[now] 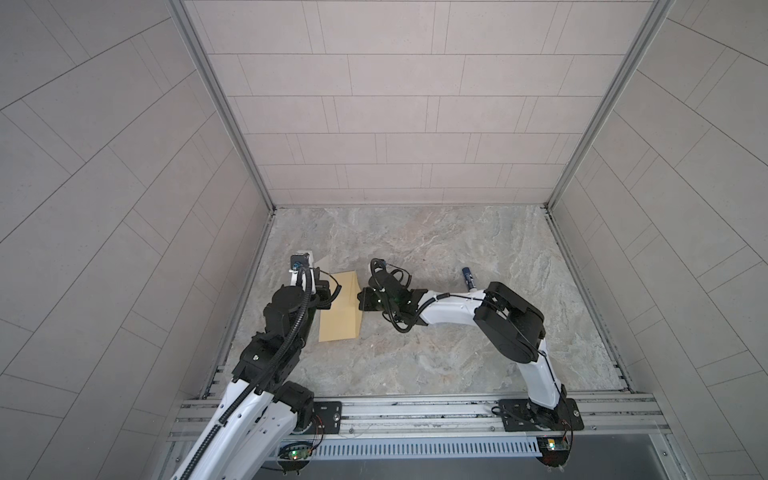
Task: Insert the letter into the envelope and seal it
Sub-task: 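Carry the letter with the left gripper toward the envelope while right approaches envelope, then grasp the yellow envelope's edge nearest the robot with the right gripper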
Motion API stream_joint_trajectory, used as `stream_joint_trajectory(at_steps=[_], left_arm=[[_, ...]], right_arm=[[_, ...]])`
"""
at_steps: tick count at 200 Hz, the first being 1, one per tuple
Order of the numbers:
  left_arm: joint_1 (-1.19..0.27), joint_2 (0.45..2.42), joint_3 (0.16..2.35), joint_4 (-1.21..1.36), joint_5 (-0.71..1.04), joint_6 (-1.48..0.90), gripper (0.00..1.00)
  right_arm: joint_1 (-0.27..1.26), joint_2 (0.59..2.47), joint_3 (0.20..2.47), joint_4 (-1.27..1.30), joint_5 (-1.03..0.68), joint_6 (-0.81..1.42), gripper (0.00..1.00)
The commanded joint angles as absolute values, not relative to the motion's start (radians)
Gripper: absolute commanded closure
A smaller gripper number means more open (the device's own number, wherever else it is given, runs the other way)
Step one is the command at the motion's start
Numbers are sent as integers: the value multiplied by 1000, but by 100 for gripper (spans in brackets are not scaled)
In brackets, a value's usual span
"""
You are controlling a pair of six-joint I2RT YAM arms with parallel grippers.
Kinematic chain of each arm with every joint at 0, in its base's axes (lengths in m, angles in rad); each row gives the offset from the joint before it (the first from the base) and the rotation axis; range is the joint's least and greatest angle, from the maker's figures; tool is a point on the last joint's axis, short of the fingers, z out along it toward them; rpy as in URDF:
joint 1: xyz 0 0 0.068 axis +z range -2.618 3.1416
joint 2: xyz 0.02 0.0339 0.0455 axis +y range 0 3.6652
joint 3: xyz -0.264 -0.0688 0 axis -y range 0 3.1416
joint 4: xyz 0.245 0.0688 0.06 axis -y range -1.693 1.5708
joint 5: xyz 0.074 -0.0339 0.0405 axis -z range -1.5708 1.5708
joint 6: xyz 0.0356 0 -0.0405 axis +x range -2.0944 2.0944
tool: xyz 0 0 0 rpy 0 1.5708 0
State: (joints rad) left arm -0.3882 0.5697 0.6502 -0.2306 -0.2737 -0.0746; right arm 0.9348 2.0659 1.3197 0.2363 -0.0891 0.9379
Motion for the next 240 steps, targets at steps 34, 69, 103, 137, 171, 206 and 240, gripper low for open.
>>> stream_joint_trajectory(at_steps=[34, 69, 103, 137, 171, 206, 240], left_arm=[[-382, 558, 641, -208, -267, -80, 100], [-382, 560, 640, -206, -265, -82, 100], [-382, 561, 640, -206, -263, -82, 100], [-382, 565, 639, -208, -264, -82, 100], [-382, 564, 640, -209, -272, -82, 100], [-382, 565, 639, -209, -270, -84, 100], [-383, 565, 640, -210, -272, -86, 100]], right_arm=[[882, 1894, 1213, 113, -100, 785, 100], [852, 1814, 1167, 17, -72, 691, 100], [814, 1748, 1104, -9, -57, 653, 100], [775, 1707, 1053, -24, -48, 636, 100], [747, 1703, 1036, -48, -44, 626, 100], [711, 1704, 1040, -114, -50, 611, 100], [671, 1709, 1043, -164, -62, 589, 100]])
